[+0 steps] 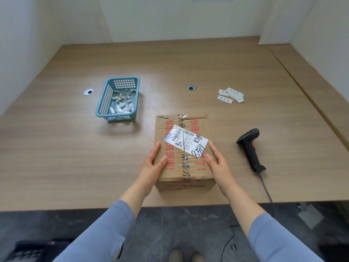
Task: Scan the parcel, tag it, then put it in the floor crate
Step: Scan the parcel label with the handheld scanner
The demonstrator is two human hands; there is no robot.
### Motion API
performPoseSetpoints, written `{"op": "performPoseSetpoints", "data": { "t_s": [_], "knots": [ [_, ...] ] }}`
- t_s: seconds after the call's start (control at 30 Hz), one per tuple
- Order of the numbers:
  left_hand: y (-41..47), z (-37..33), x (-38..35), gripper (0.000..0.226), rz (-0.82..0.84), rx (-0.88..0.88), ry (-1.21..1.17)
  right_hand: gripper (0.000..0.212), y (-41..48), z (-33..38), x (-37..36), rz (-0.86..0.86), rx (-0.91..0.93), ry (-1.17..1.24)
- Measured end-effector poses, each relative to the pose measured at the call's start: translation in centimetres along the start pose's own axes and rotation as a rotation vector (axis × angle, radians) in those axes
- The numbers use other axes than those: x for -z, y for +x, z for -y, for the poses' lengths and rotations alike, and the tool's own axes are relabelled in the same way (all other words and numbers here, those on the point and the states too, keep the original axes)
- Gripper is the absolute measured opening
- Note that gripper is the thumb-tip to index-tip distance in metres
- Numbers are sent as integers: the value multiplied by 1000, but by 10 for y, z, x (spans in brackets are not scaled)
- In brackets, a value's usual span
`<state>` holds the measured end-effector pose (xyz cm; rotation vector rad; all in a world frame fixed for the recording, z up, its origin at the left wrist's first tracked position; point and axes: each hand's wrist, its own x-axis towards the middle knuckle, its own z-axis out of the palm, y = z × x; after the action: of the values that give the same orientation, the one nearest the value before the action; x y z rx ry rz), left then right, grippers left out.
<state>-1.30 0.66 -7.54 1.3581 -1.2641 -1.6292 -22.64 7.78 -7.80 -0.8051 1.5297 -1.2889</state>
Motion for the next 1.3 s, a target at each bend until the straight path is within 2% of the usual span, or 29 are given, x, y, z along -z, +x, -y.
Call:
{"op": "performPoseSetpoints", "data": {
  "t_s": [0.23, 0.47, 0.63, 0.97, 1.3],
  "knots": [
    [1, 0, -1, 60, 16, 2, -15, 45, 2, -6, -1, -9, 11, 15],
    [-3, -6, -3, 59, -1, 9, 14, 47, 1, -1, -1, 6, 0, 27],
    [-3, -7, -6, 55, -44, 1, 44, 52, 4, -4, 0, 2, 41, -68],
    [2, 0, -9, 53, -97, 21, 44, 56, 5, -3, 3, 53, 10, -192],
    [2, 0, -12, 54, -115, 27, 17, 55, 3, -3, 3, 42, 3, -221]
  ]
}}
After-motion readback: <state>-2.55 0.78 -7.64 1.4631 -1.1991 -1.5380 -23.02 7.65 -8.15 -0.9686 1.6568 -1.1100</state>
